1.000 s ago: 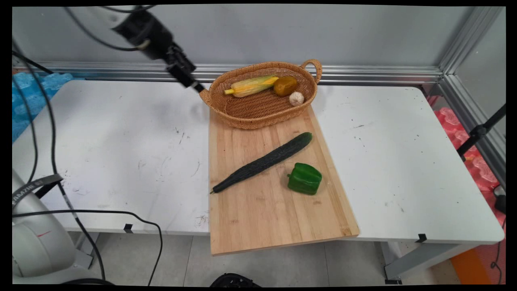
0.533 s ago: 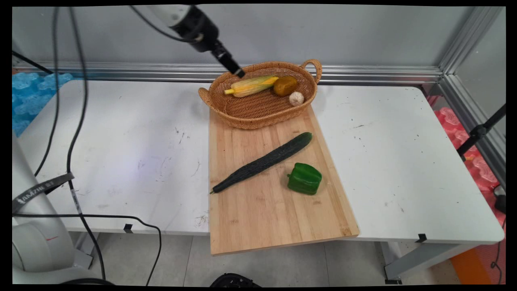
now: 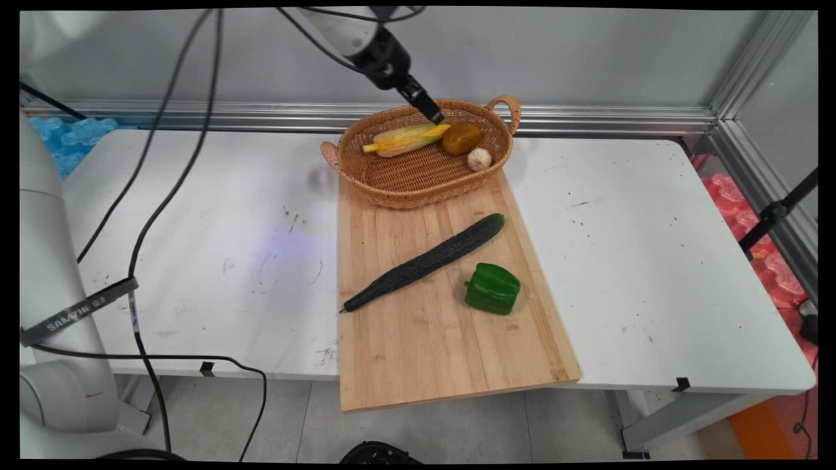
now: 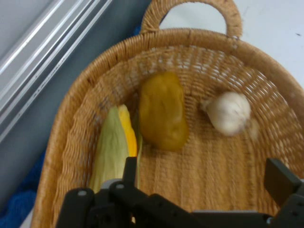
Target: Pick up the potato from the vegetable basket
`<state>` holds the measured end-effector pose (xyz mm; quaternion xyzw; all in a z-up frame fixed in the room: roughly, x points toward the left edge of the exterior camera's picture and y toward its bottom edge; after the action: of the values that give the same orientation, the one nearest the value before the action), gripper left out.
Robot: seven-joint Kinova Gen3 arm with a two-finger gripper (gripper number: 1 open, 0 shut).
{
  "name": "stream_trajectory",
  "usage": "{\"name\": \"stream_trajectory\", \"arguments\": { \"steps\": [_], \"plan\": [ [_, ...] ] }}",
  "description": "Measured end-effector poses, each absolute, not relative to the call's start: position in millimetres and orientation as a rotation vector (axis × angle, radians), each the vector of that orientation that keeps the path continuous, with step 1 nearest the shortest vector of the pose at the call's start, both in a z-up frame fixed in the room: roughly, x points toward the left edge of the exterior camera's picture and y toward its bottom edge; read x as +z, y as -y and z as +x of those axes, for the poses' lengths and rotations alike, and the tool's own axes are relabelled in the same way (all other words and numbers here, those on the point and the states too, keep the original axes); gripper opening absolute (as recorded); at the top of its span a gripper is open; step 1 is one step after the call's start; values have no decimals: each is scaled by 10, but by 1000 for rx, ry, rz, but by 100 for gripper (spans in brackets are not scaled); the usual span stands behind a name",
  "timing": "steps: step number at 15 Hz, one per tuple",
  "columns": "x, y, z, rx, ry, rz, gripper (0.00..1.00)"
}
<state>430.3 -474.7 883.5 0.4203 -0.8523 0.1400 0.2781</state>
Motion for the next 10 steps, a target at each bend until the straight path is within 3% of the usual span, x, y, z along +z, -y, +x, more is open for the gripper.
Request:
{"name": "stream_trajectory", "arguments": {
  "steps": [10],
  "plan": [
    [8252,5475,3884,394,2290,1181,100]
  ]
}}
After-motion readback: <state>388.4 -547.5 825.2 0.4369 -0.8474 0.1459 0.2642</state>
